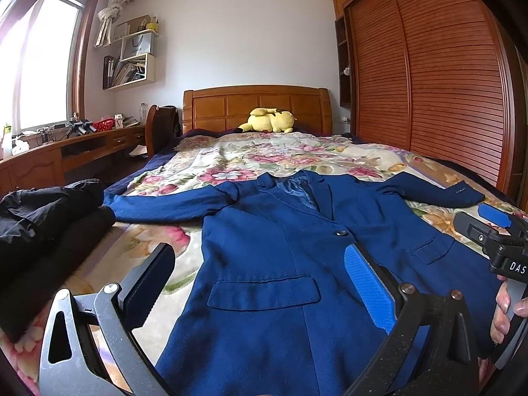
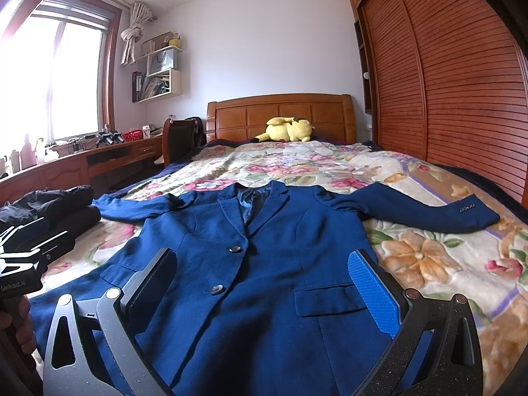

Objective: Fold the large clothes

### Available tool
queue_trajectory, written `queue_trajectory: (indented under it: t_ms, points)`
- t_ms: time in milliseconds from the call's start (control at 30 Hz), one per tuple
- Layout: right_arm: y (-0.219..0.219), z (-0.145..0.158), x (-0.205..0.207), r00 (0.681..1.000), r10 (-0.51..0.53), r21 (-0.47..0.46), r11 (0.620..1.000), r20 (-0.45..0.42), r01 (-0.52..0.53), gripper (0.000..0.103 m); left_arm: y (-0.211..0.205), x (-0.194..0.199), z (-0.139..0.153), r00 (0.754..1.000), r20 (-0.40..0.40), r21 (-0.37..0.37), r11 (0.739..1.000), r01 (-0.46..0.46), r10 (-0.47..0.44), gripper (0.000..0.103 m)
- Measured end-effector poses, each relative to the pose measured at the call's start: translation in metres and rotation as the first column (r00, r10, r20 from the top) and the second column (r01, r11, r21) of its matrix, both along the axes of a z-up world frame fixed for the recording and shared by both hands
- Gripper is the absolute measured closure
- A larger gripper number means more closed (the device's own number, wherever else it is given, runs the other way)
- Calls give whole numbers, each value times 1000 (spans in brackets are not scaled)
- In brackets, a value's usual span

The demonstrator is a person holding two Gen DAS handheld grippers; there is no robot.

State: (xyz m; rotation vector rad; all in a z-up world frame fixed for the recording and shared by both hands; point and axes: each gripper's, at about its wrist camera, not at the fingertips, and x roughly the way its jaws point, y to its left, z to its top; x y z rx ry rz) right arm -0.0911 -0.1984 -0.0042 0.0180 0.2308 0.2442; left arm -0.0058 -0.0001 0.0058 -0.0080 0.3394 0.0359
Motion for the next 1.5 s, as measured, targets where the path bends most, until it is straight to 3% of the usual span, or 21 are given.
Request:
queue_trajectory:
  t_ms: [1500]
  points:
    - [0, -1, 1, 1000, -2, 0, 1000, 0, 2, 0, -3, -3, 4, 1000, 9, 10, 1000, -5, 5, 0]
